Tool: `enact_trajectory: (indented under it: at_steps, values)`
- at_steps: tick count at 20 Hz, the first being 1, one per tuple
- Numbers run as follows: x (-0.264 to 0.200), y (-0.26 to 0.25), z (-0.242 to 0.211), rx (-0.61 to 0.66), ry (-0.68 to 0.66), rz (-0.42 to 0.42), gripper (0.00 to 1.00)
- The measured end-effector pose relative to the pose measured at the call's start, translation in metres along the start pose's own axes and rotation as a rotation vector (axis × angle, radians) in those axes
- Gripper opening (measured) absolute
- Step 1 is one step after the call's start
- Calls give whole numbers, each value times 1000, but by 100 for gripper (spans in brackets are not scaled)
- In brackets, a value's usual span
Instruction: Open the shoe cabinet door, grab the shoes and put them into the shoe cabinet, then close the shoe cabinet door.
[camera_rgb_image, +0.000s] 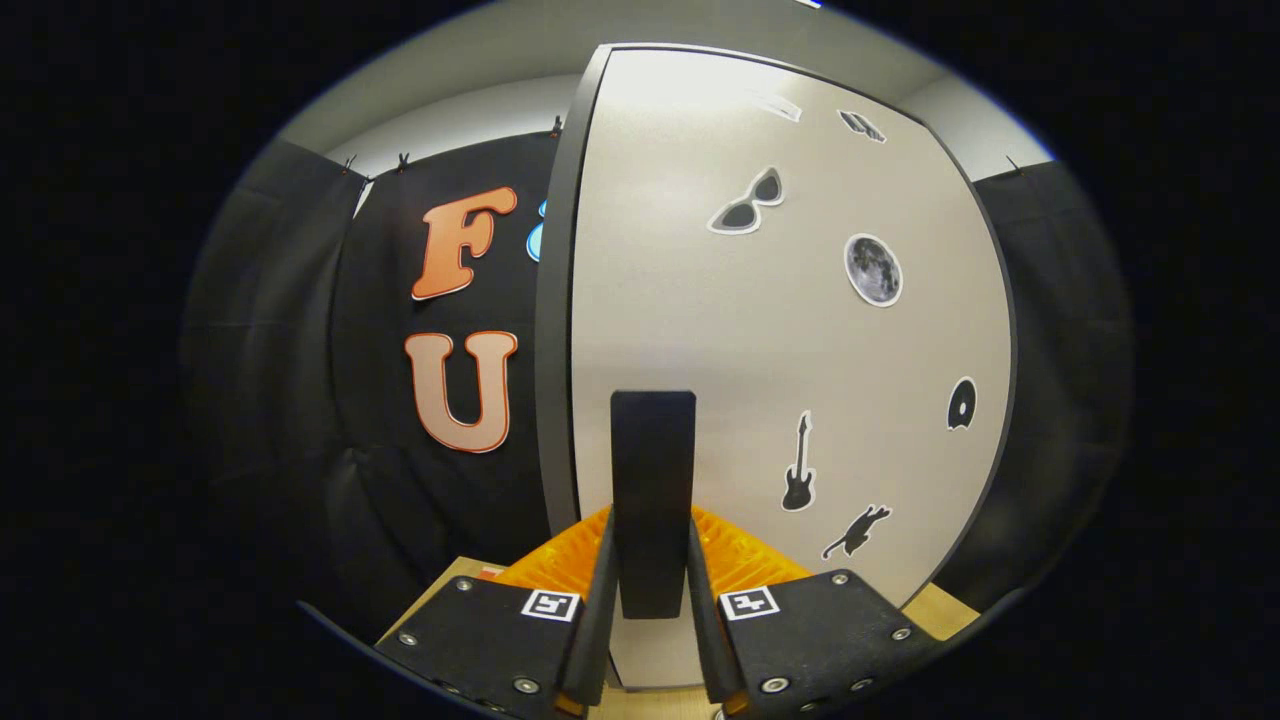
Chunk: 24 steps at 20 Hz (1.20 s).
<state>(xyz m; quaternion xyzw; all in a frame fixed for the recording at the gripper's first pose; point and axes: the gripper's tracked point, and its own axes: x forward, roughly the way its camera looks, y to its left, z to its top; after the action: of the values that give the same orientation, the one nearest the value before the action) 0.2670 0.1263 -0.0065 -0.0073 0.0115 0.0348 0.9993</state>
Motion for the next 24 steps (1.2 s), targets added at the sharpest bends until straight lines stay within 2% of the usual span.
enact_trajectory:
  at_steps: [4, 9, 12, 14, 24]
  values:
    - [-11, 1, 1, 7, 7, 26, 31]
    - [-47, -4, 7, 42, -4, 68, 24]
    - [-64, -17, 6, 35, 8, 47, 24]
    - [-78, -24, 4, 41, 24, 31, 19]
    - [-124, -77, 0, 19, 23, -89, 18]
